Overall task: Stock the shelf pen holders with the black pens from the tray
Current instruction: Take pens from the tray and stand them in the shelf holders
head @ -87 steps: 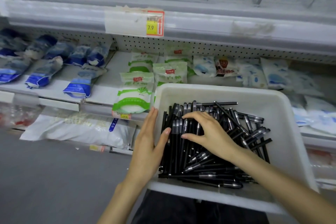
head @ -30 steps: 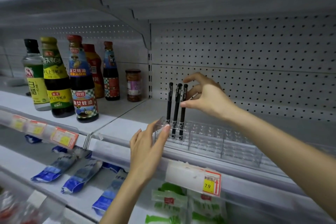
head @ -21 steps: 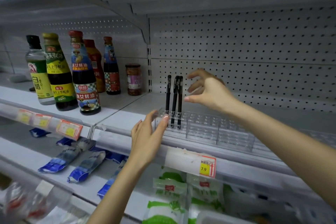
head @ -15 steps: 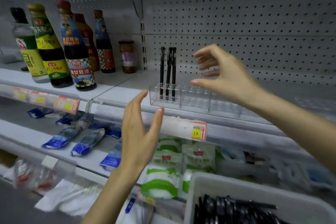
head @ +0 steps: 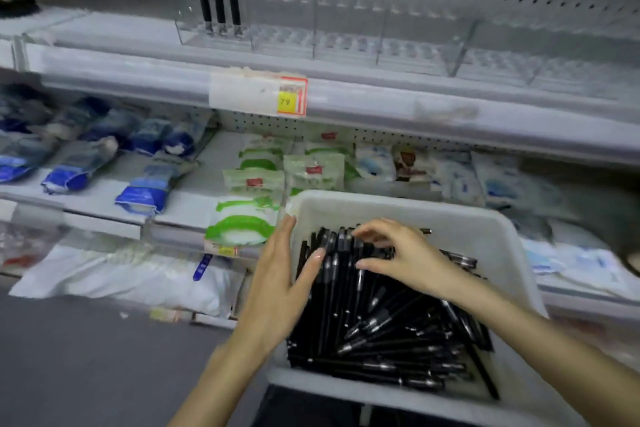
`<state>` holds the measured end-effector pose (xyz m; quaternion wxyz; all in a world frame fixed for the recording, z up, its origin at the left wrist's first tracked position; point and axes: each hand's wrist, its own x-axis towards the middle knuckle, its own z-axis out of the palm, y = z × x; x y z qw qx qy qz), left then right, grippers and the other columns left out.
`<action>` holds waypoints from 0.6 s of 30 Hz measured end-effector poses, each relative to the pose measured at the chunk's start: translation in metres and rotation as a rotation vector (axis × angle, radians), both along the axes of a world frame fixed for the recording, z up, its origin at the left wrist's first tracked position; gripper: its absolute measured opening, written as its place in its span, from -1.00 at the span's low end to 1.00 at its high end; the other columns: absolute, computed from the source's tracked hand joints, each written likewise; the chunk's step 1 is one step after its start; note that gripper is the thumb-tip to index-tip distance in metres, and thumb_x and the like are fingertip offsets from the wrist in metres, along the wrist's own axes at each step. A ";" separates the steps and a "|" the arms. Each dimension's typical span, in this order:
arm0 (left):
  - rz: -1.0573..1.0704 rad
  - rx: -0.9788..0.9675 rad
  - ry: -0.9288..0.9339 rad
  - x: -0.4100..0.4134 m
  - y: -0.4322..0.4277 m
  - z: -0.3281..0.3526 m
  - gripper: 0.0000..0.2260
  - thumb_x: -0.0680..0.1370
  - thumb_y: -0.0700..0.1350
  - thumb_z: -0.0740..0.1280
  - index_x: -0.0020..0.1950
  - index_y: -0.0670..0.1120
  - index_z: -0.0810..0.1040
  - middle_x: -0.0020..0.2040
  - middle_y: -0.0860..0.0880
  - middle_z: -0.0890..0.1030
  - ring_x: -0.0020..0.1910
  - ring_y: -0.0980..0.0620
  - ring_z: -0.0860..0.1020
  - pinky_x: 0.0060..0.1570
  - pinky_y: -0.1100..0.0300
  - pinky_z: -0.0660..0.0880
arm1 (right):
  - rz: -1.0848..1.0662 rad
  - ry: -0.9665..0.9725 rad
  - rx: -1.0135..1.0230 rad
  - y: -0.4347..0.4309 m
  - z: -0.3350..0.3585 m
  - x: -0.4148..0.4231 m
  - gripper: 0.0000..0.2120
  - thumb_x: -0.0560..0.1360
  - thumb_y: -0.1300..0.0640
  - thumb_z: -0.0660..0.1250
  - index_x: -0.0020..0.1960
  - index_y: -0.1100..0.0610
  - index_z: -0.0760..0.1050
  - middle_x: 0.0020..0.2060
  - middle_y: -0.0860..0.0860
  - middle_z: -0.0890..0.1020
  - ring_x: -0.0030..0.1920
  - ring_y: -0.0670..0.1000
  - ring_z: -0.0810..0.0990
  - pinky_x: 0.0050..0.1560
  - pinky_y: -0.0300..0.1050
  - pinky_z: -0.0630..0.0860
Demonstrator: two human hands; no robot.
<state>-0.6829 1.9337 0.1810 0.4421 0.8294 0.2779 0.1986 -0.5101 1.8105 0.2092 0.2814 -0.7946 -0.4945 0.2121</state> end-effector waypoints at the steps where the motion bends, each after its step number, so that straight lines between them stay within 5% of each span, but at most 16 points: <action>1: -0.010 0.003 0.016 0.000 -0.002 -0.004 -0.35 0.52 0.26 0.12 0.55 0.12 0.00 0.55 0.20 0.04 0.48 0.32 -0.01 0.36 0.45 -0.06 | -0.010 -0.046 -0.040 -0.003 -0.012 0.005 -0.60 0.41 0.03 0.48 0.21 0.02 0.50 0.12 -0.09 0.54 0.15 -0.14 0.50 0.21 -0.26 0.41; 10: -0.010 0.086 0.051 -0.005 -0.008 -0.021 -0.32 0.50 0.31 0.06 0.56 0.10 -0.04 0.56 0.19 -0.01 0.48 0.38 -0.09 0.33 0.57 -0.16 | 0.018 -0.269 0.001 -0.019 -0.059 -0.001 -0.59 0.48 -0.04 0.37 0.29 0.06 0.49 0.16 -0.12 0.51 0.22 -0.11 0.40 0.25 -0.33 0.24; 14: -0.002 0.082 0.039 -0.005 -0.007 -0.023 -0.33 0.51 0.30 0.06 0.56 0.10 -0.01 0.56 0.19 0.01 0.48 0.37 -0.06 0.36 0.54 -0.13 | -0.096 0.014 0.094 -0.018 -0.056 -0.014 -0.76 0.43 0.02 0.43 0.08 -0.04 0.50 0.00 -0.26 0.54 0.08 -0.28 0.49 0.16 -0.39 0.34; 18: 0.002 0.075 0.031 -0.004 -0.006 -0.024 -0.32 0.51 0.29 0.08 0.56 0.07 0.03 0.56 0.17 0.05 0.49 0.34 -0.02 0.37 0.52 -0.09 | -0.164 0.504 0.220 -0.014 -0.043 -0.028 -0.80 0.42 0.29 0.44 -0.09 0.14 0.44 -0.18 0.12 0.69 -0.14 0.02 0.69 -0.06 -0.18 0.58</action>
